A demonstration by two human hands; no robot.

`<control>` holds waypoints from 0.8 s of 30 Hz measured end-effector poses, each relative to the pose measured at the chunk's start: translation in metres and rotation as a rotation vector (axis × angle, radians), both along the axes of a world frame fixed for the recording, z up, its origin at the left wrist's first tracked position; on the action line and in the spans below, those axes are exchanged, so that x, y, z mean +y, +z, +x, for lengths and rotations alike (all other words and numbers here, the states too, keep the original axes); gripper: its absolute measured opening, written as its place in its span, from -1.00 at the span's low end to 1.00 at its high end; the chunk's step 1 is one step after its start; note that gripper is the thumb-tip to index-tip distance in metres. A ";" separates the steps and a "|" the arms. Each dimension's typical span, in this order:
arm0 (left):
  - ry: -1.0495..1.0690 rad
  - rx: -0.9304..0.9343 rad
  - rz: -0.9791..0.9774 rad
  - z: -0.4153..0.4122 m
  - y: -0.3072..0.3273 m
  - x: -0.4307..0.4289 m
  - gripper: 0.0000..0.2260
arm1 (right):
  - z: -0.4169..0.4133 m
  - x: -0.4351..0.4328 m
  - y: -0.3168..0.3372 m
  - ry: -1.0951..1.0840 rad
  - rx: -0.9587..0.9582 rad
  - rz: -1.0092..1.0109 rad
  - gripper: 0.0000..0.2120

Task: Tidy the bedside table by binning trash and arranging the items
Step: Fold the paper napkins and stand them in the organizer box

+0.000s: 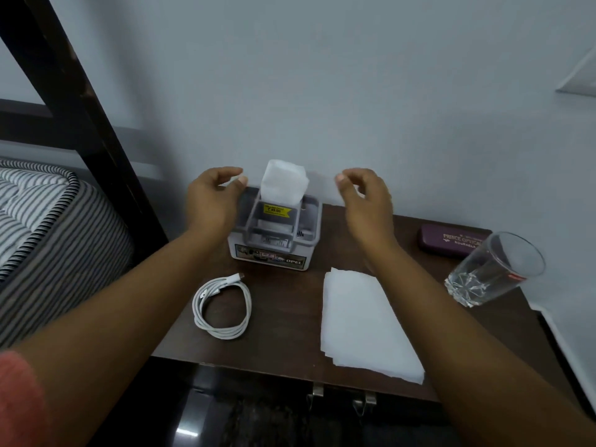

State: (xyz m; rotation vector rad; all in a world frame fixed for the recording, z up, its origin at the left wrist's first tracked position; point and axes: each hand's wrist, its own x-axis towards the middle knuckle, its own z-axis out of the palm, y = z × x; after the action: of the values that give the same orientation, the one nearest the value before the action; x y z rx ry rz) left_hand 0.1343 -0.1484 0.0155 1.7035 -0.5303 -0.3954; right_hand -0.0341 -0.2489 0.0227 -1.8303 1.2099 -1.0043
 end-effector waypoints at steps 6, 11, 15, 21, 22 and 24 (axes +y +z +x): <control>-0.282 0.302 0.020 -0.102 0.000 0.077 -0.85 | -0.090 0.085 -0.019 0.060 0.064 -0.120 -0.94; -0.384 0.669 0.357 -0.143 -0.048 0.095 -0.75 | -0.110 0.123 -0.065 0.262 0.423 0.034 -0.85; -0.382 0.721 0.406 -0.153 -0.042 0.089 -0.87 | -0.112 0.127 -0.074 0.280 0.483 0.064 -0.69; -0.339 0.695 0.426 -0.161 -0.037 0.082 -0.72 | -0.114 0.131 -0.075 0.252 0.463 0.027 -0.69; -0.345 0.679 0.434 -0.162 -0.037 0.082 -0.70 | -0.114 0.132 -0.075 0.254 0.458 0.018 -0.70; -0.363 0.661 0.447 -0.163 -0.036 0.083 -0.65 | -0.114 0.133 -0.074 0.249 0.451 0.008 -0.76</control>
State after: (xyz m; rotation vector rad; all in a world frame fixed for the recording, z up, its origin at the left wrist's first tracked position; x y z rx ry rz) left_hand -0.0290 -0.0656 -0.0209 1.7542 -0.2615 -1.3644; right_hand -0.1480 -0.1160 -0.0516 -2.2091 1.1914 -0.4597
